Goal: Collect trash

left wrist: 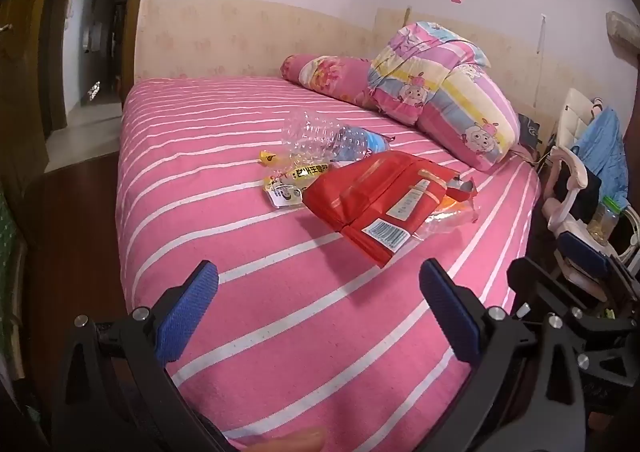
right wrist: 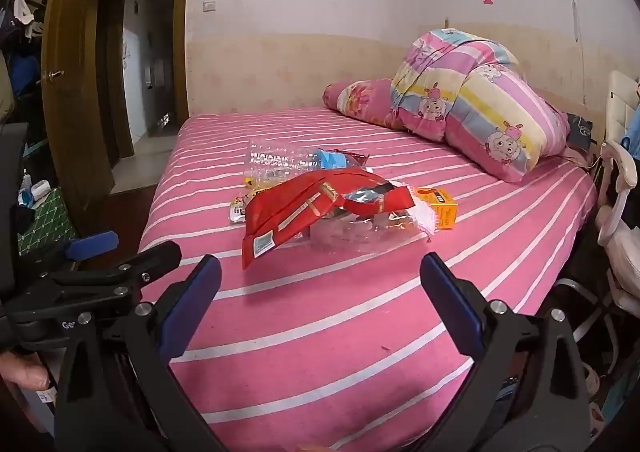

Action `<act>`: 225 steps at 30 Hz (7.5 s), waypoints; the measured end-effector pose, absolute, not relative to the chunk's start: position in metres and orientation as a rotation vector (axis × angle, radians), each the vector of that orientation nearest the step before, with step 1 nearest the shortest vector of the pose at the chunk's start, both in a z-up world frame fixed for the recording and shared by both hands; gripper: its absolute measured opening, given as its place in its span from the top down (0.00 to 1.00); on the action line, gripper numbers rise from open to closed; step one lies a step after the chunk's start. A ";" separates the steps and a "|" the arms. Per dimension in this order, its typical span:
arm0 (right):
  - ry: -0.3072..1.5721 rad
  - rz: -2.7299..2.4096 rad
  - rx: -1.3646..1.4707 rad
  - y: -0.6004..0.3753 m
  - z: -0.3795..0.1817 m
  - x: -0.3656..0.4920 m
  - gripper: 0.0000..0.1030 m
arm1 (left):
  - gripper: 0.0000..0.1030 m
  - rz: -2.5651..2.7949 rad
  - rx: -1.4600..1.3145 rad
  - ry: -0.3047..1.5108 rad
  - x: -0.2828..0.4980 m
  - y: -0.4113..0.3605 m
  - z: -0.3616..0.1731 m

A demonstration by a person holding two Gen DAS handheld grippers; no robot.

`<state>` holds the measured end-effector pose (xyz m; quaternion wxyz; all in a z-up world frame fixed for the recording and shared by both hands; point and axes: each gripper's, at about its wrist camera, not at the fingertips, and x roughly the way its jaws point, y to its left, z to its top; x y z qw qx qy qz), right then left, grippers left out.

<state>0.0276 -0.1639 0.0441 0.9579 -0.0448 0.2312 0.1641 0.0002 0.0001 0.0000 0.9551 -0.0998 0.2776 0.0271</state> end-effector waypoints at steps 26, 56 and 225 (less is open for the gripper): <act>0.459 0.333 -0.088 -0.164 0.046 0.024 0.05 | 0.05 0.053 -0.202 0.558 0.000 0.002 -0.001; 0.470 0.338 -0.094 -0.165 0.043 0.026 0.05 | 0.05 0.053 -0.204 0.567 0.000 -0.002 -0.007; 0.007 0.506 -1.479 -0.147 0.055 -0.015 0.37 | 0.42 -0.794 -0.920 0.722 0.071 -0.026 0.067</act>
